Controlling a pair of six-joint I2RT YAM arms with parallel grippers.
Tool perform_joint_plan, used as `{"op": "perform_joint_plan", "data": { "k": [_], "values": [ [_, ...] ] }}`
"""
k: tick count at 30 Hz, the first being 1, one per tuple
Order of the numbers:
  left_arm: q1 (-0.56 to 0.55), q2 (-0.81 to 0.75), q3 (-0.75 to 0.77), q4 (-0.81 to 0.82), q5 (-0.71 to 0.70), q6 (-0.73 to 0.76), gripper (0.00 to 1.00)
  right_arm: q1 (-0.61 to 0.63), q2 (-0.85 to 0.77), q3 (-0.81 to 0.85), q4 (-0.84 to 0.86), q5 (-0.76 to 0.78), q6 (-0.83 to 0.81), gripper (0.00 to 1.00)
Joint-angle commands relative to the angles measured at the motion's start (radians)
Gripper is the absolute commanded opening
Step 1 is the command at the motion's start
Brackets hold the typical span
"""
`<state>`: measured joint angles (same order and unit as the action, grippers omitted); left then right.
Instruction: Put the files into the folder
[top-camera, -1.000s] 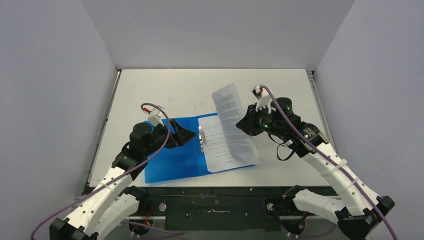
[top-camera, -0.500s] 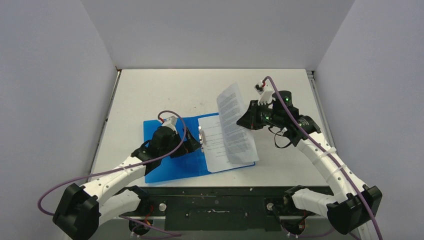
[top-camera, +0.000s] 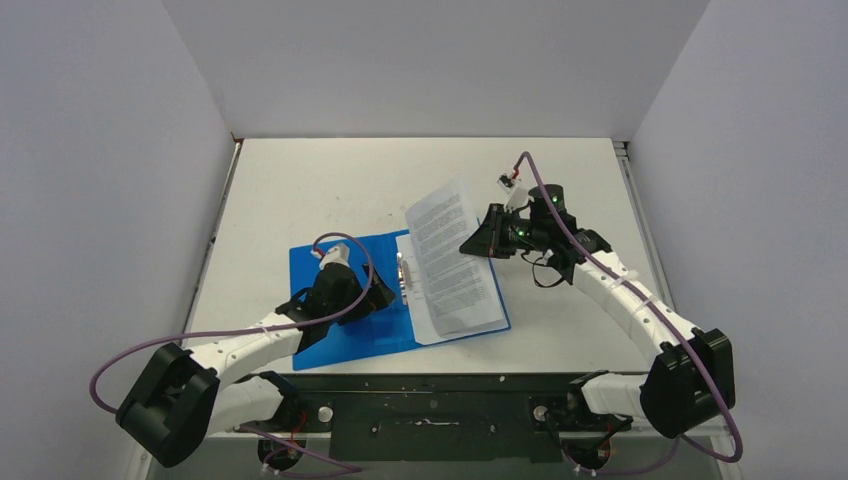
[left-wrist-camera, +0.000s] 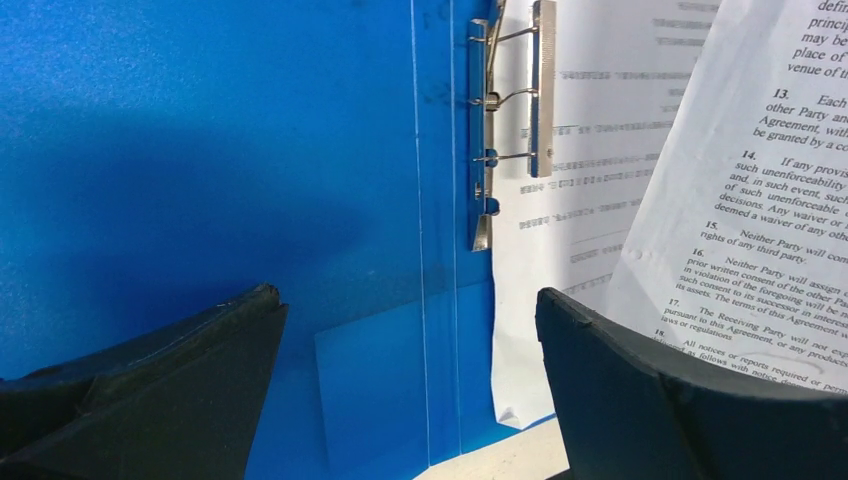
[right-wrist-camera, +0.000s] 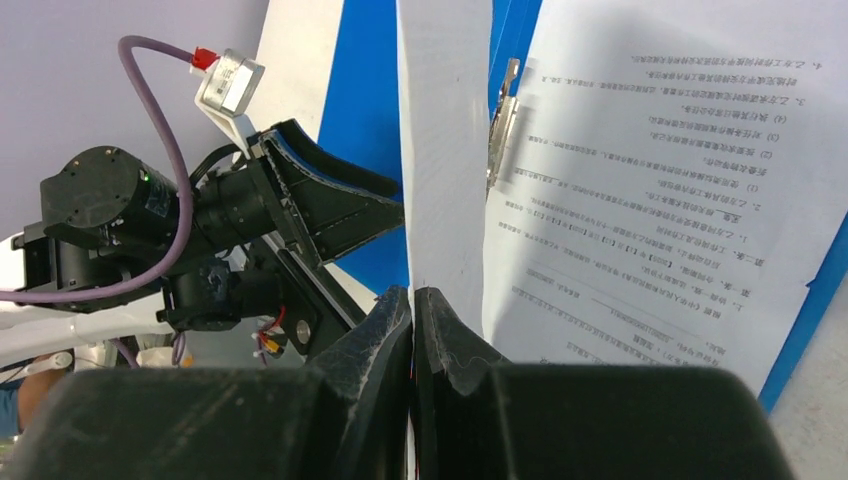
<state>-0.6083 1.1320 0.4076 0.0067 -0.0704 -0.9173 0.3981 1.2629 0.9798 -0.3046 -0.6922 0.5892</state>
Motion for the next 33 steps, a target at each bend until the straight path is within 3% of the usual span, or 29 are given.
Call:
{"op": "perform_joint_plan", "data": {
  "k": [1,14,33],
  "values": [
    [-0.004,0.013,-0.017,0.074,-0.027,-0.014,0.97,-0.026,0.029,-0.027,0.108,-0.039,0.017,0.05],
    [-0.004,0.054,-0.007,0.089,-0.017,0.010,0.97,-0.108,0.127,-0.111,0.136,-0.070,-0.070,0.05],
    [-0.004,0.068,-0.008,0.120,0.011,0.020,0.97,-0.108,0.290,-0.023,0.096,0.017,-0.177,0.05]
  ]
}}
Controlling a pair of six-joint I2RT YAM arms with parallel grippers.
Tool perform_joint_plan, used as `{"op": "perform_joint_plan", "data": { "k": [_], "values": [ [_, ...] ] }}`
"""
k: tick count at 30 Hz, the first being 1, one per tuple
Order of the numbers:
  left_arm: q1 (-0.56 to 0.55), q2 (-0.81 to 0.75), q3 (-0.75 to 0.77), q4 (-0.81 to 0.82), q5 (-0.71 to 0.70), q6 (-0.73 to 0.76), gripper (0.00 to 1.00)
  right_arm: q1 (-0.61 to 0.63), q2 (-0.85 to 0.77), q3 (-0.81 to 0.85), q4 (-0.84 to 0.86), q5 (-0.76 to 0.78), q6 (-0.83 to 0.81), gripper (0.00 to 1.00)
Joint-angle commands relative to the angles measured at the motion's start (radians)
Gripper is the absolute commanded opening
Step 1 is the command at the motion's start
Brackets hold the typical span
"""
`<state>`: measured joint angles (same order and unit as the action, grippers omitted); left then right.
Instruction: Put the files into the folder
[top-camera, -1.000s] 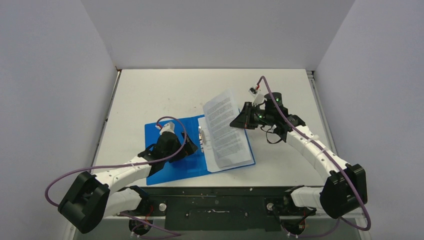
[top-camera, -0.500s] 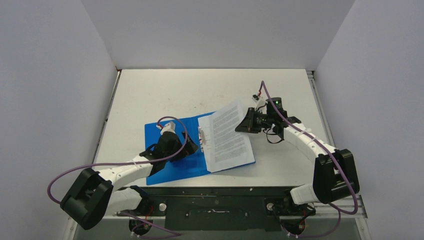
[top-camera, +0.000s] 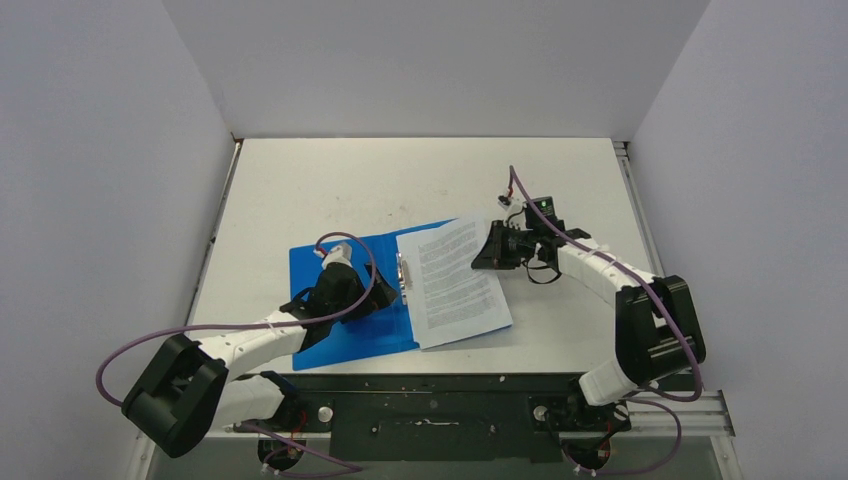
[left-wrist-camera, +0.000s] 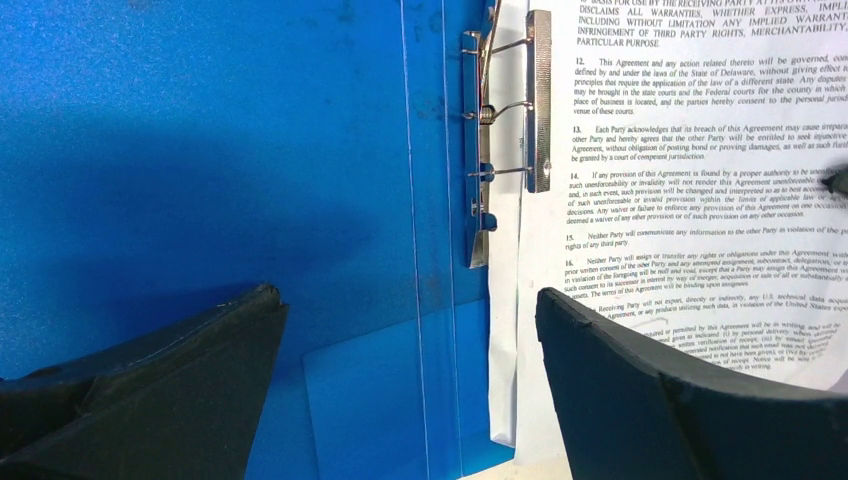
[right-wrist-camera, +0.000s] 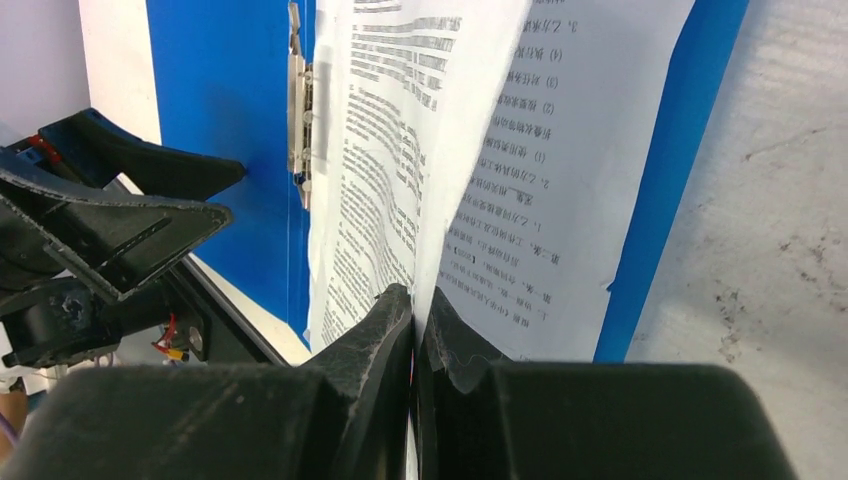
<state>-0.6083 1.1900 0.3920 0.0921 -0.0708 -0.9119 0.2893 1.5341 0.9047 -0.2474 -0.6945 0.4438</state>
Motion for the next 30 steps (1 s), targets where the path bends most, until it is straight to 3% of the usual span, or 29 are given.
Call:
{"op": "perform_joint_plan", "data": {
  "k": [1,30],
  "values": [
    [-0.004,0.010,0.007,0.035,0.014,0.016,0.97,0.001,0.026,0.058,0.041,0.021,-0.031,0.05],
    [-0.004,-0.001,-0.017,0.059,0.048,0.013,0.97,0.060,0.133,0.083,0.101,0.076,0.039,0.05]
  ]
}}
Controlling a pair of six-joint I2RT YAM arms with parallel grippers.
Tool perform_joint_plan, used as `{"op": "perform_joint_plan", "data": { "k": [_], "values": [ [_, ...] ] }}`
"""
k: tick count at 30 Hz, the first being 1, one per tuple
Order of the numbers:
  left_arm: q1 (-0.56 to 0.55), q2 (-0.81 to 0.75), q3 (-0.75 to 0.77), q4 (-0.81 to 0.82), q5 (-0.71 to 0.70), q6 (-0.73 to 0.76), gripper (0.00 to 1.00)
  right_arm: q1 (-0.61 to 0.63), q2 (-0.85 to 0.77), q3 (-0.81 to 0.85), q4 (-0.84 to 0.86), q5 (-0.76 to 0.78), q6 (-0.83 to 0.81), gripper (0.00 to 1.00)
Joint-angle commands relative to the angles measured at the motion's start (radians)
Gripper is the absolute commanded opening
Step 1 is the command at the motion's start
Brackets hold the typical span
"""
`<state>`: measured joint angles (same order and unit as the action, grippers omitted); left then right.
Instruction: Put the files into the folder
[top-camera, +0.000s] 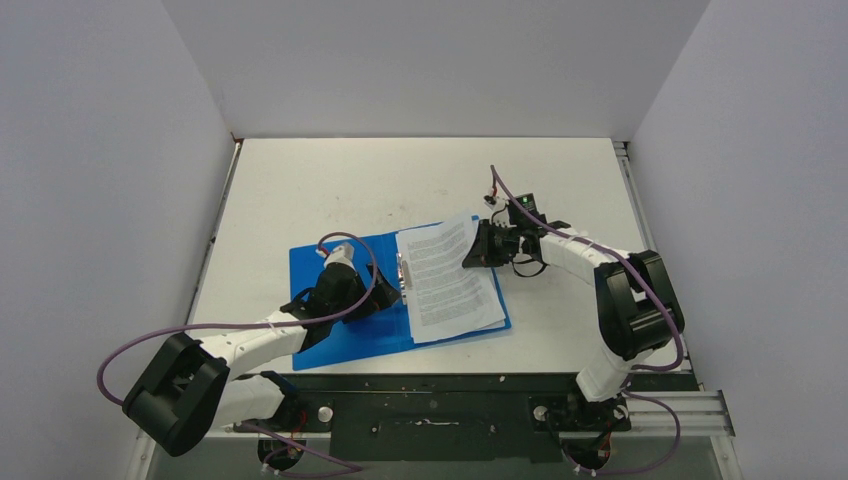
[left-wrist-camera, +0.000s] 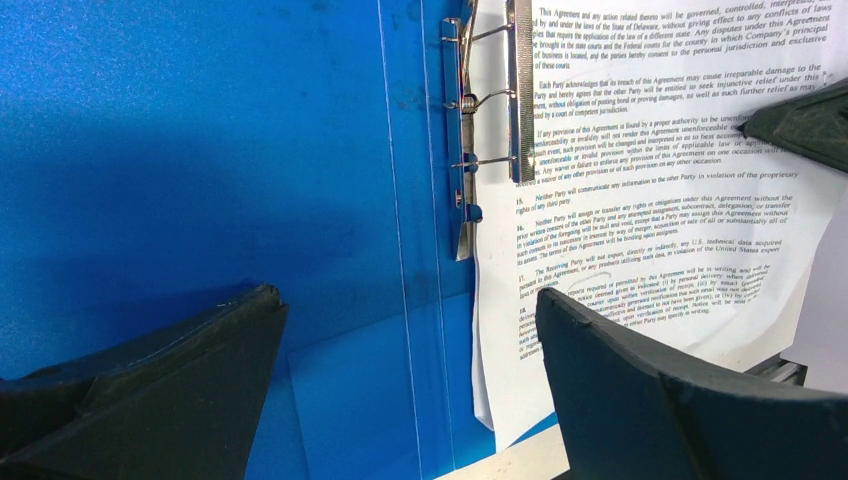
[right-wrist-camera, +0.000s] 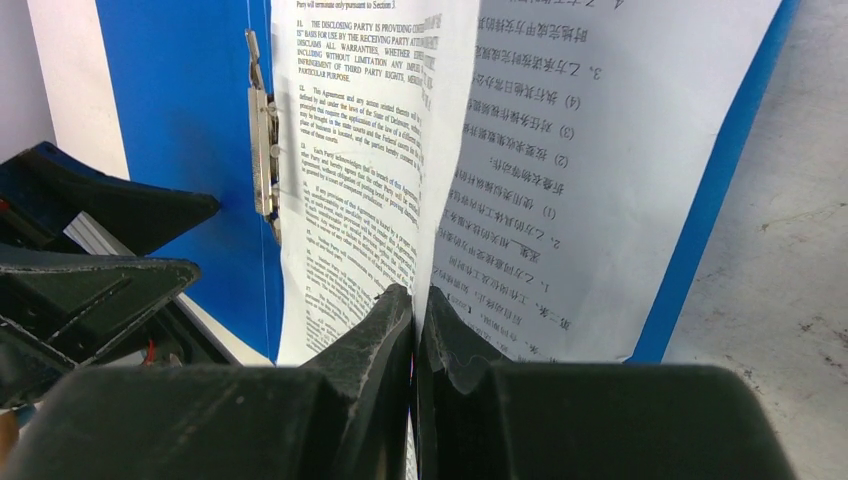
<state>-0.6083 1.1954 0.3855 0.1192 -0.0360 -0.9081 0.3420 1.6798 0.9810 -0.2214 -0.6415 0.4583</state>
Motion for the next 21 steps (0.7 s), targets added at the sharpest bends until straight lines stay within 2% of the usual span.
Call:
{"op": "perform_joint_plan", "data": {
  "k": [1,4,7,9,11,13,16,21],
  "values": [
    [-0.004,-0.009,-0.011,0.030,0.014,0.009,0.97,0.009,-0.012,0.007,0.076,0.021,0.025,0.05],
    [-0.004,-0.015,-0.011,0.025,0.013,0.009,0.97,0.009,-0.015,0.003,0.077,0.021,0.023,0.05],
    [-0.004,-0.017,-0.010,0.024,0.013,0.009,0.97,0.008,-0.021,-0.003,0.076,0.025,0.023,0.11],
    [-0.004,-0.016,-0.007,0.022,0.013,0.009,0.97,0.009,-0.026,-0.004,0.072,0.029,0.022,0.19],
    [-0.004,-0.018,-0.007,0.020,0.013,0.009,0.97,0.009,-0.031,-0.005,0.064,0.033,0.018,0.34],
    [-0.004,-0.024,-0.007,0.015,0.011,0.009,0.97,0.008,-0.040,-0.007,0.055,0.043,0.013,0.44],
    [-0.004,-0.035,-0.007,0.009,0.009,0.009,0.97,0.009,-0.052,-0.008,0.042,0.060,0.007,0.58],
    [-0.004,-0.056,-0.003,-0.009,0.007,0.007,0.97,0.008,-0.080,0.011,-0.008,0.129,-0.015,0.68]
  ]
}}
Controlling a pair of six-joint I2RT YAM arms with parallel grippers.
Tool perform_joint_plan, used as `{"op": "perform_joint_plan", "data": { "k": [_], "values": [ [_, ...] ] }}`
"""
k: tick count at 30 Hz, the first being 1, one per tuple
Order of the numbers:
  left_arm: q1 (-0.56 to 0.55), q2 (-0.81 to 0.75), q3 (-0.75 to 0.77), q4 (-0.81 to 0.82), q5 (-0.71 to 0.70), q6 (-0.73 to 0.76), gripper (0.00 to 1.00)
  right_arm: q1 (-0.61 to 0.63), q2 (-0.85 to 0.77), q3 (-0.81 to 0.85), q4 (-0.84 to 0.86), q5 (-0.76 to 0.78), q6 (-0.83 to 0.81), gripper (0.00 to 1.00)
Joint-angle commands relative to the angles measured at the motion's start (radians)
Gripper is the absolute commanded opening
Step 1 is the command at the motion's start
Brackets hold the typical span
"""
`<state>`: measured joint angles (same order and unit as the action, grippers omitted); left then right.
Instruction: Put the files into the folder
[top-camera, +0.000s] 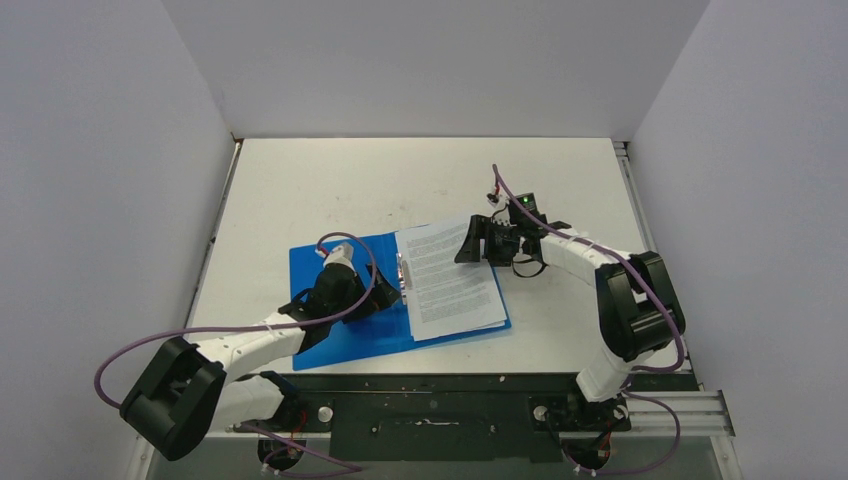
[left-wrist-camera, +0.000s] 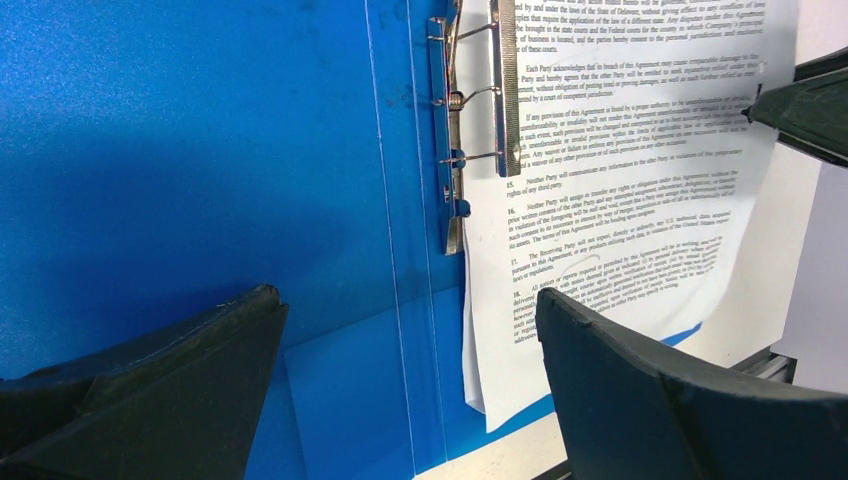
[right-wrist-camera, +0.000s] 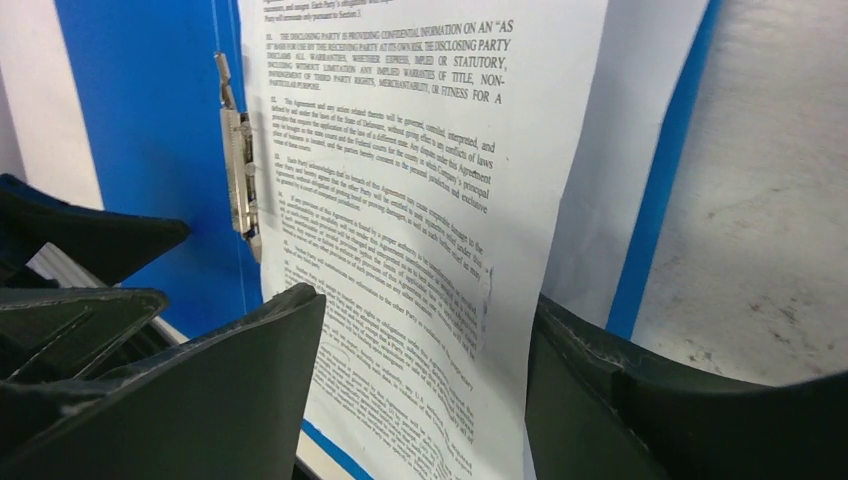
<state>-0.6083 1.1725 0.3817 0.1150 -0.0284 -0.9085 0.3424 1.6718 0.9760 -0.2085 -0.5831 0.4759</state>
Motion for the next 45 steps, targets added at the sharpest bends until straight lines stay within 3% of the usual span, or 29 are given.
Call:
{"op": "perform_joint_plan", "data": {
  "k": [1,8,14,21,35,45],
  "values": [
    [-0.003,-0.039,0.004,-0.010,-0.004,0.008,0.97,0.007,-0.079,0.022,-0.037,0.098,-0.039,0.69],
    [0.000,-0.103,0.028,-0.077,-0.025,0.014,0.97,0.018,-0.151,0.049,-0.134,0.279,-0.061,0.74],
    [0.016,-0.178,0.059,-0.180,-0.052,0.036,0.97,0.097,-0.224,0.098,-0.197,0.437,-0.063,0.75],
    [0.034,-0.257,0.106,-0.371,-0.186,0.006,0.97,0.204,-0.244,0.143,-0.190,0.471,-0.003,0.71],
    [0.054,-0.404,0.169,-0.640,-0.321,-0.098,0.96,0.438,-0.001,0.284,-0.135,0.525,0.057,0.57],
    [0.064,-0.515,0.267,-0.786,-0.357,-0.069,0.97,0.505,0.178,0.384,-0.126,0.550,0.079,0.48]
  ]
}}
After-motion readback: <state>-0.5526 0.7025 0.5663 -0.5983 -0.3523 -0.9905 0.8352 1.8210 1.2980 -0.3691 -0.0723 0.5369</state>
